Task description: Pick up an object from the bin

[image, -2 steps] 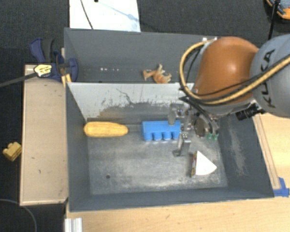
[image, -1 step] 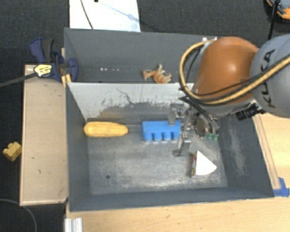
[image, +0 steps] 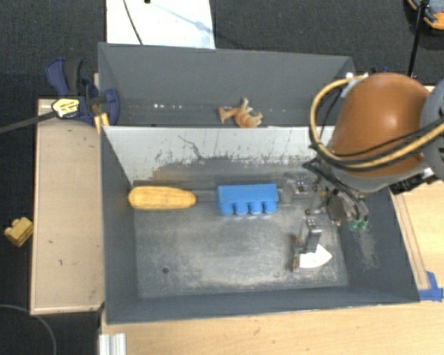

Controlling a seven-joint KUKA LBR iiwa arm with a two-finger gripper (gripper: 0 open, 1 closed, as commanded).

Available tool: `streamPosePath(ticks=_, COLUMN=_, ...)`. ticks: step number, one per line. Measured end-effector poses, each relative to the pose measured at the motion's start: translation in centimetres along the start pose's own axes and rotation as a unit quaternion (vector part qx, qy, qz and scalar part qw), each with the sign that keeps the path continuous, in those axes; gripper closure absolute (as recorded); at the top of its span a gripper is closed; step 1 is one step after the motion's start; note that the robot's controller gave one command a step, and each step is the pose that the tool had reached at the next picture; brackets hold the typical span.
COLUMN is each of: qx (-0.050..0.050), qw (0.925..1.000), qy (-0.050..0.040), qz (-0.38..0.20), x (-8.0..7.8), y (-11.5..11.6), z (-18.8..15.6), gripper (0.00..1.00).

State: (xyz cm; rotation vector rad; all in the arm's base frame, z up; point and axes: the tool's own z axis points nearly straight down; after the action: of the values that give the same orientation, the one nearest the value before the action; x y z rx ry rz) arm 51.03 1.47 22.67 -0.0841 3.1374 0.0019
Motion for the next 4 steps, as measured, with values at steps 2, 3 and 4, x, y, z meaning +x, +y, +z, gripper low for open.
streamPosePath(ticks=2, qx=0.0, qw=0.9999, qy=-0.0002, qz=0.011, x=2.2, y=-5.9, z=3.3, gripper=0.0)
streamPosePath(ticks=3, qx=0.001, qw=0.9985, qy=0.0004, qz=-0.055, x=3.1, y=-8.9, z=5.1, gripper=0.0)
streamPosePath(ticks=4, qx=0.001, qw=0.9994, qy=0.0, qz=-0.034, x=3.4, y=-8.5, z=8.2, gripper=0.0)
